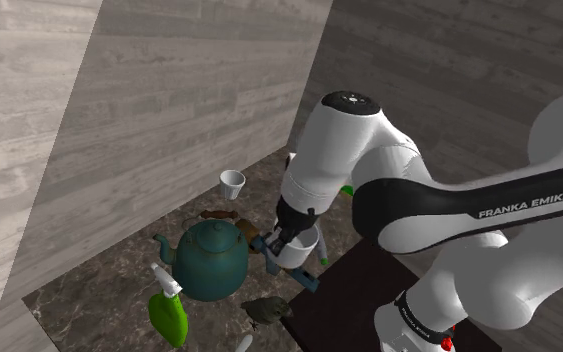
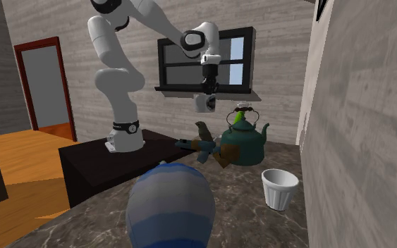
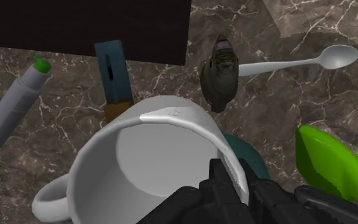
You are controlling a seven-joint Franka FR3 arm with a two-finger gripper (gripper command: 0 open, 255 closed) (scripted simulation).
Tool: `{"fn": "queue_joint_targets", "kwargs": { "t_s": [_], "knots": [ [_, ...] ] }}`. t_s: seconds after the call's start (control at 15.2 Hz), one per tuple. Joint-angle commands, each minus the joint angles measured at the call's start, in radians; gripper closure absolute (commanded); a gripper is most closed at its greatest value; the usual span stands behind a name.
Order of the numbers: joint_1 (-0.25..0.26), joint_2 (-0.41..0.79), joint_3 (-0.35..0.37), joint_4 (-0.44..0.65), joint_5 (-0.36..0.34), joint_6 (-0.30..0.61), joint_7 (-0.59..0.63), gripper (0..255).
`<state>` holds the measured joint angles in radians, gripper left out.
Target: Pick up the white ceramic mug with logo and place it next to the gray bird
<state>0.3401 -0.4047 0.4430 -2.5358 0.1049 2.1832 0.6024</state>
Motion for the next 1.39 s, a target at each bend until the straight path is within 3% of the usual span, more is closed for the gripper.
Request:
{"fn": "queue_joint_targets", "kwargs": {
  "t_s": [0.0,0.79,1.32],
  "knots": [
    [0.027,-0.010,0.037,-0.001,0.020,-0.007,0.051,255],
    [0.131,0.052,0.286,0.109,0.070,-0.048,0.380,255],
    [0.110,0.126,0.329,0.051,0.037,0.075,0.418,255]
  ]
}}
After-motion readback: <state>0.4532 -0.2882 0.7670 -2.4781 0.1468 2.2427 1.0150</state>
